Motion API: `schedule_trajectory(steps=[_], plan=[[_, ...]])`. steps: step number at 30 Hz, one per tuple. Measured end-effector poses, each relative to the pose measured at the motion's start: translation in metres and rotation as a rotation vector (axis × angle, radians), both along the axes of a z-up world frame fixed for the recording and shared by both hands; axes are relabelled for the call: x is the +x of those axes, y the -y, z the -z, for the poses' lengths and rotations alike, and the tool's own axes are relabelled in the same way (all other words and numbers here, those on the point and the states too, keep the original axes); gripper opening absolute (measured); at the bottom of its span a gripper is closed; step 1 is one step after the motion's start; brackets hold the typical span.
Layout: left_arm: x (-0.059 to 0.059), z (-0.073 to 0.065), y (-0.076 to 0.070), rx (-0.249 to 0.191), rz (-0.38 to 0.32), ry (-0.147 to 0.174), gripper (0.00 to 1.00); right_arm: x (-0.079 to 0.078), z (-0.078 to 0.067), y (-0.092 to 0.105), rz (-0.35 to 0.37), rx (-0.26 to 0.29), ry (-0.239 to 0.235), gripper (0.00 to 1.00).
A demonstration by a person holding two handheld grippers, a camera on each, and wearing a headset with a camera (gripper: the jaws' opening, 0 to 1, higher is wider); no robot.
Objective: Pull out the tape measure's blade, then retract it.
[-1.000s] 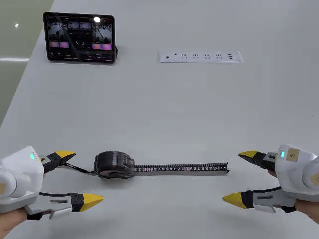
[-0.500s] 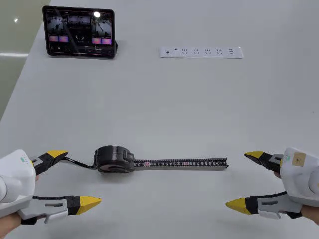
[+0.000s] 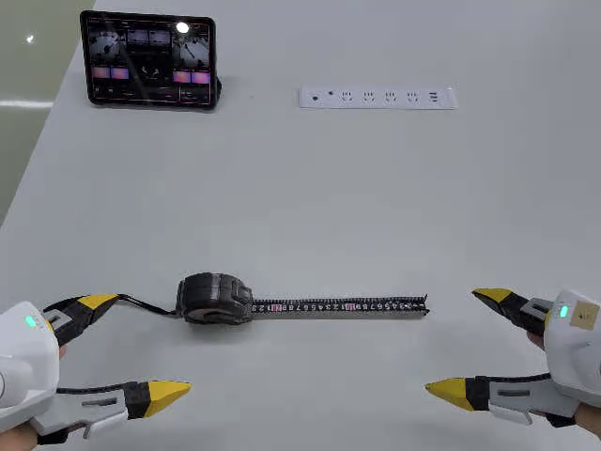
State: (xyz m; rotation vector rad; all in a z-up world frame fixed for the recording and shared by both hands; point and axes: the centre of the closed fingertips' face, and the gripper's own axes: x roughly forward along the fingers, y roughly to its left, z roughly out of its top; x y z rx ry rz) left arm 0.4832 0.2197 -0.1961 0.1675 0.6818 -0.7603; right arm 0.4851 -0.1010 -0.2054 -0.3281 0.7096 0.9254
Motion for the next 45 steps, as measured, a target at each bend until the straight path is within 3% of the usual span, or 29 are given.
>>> schedule_trajectory(steps=[8,30,45], plan=[[-0.006,0.001,-0.002,-0.013,-0.023,-0.007,0.86,-0.005,0.0,-0.002,0.045,0.029,0.0,0.82],[-0.022,0.012,-0.006,-0.029,-0.05,-0.047,0.86,-0.015,0.003,0.002,0.063,0.035,-0.012,0.83],[-0.021,0.009,-0.005,-0.031,-0.059,-0.04,0.87,-0.022,0.003,0.0,0.054,0.029,-0.026,0.84]])
